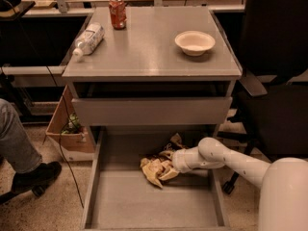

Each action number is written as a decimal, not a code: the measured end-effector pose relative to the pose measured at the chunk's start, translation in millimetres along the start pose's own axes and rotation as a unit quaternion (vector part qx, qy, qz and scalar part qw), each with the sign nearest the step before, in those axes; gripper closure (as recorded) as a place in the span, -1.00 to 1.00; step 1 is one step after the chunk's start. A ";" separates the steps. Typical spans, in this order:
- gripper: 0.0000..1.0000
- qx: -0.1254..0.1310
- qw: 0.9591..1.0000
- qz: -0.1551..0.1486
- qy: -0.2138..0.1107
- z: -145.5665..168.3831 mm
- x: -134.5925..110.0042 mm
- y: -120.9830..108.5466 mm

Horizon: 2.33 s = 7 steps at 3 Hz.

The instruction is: Pick brown chip bag from middle drawer and place on counter

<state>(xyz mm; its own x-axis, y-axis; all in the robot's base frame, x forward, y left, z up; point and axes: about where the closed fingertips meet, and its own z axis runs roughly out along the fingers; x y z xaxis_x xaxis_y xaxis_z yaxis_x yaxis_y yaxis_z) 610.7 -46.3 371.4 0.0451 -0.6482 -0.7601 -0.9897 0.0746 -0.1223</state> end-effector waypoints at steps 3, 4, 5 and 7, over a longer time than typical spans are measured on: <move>1.00 0.004 0.999 -0.045 0.018 -42.3 -51.0 19.7; 1.00 0.052 0.991 -0.104 0.070 -104.5 -104.8 44.4; 1.00 0.066 0.982 -0.129 0.121 -146.1 -131.4 71.2; 1.00 0.081 0.975 -0.154 0.140 -168.7 -156.0 64.7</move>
Offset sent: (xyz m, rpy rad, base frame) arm -0.0727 0.0160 0.1655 -0.0812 -0.1984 0.1853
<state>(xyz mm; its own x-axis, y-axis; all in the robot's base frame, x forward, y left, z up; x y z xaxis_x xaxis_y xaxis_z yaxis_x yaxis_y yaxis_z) 516.7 -68.2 589.6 0.2756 -0.8389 -0.4693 -0.8997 -0.0533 -0.4331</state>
